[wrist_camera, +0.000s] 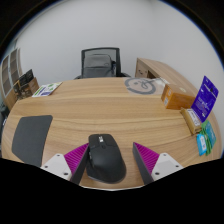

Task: Arrange mouse

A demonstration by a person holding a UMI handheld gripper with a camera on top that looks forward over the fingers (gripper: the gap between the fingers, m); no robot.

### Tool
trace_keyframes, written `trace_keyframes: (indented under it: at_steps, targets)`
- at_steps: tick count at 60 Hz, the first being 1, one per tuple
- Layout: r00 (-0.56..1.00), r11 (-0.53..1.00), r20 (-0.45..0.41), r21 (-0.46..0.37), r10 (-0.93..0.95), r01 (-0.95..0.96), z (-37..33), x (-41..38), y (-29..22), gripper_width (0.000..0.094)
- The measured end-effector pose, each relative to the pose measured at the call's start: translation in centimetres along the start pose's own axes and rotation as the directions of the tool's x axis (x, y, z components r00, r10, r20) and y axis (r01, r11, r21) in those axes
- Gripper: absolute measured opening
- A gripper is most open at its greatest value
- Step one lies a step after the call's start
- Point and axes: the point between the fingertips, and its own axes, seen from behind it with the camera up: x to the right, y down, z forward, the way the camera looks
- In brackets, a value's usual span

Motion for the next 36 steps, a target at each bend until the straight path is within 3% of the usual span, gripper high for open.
trace_keyframes:
  at_steps: [7,16,18,24,25,30,36]
  targets:
    - [1.0,1.0,-0.012,-0.003,0.015,-0.015,0.56,0.55,-0.53,0.0826]
    - [0.999,1.0,-0.026,-0.005,0.024,-0.024,0.53,0.57,-0.41,0.061]
    - [0.999,1.0,-0.034,-0.009,0.024,-0.025,0.47,0.63,-0.28,0.0513]
    - [0.999,0.999,-0.044,-0.034,0.023,-0.025,0.26,0.63,0.09,0.0468]
    - [0.999,0.999,-0.044,-0.035,0.022,-0.023,0.23,0.68,0.05,0.0416]
    - [0.996,0.997,-0.059,-0.034,0.068,-0.07,0.13,0.74,0.07,0.0335]
    - [0.994,0.996,-0.074,-0.025,0.085,-0.087,-0.39,0.84,0.23,0.0299]
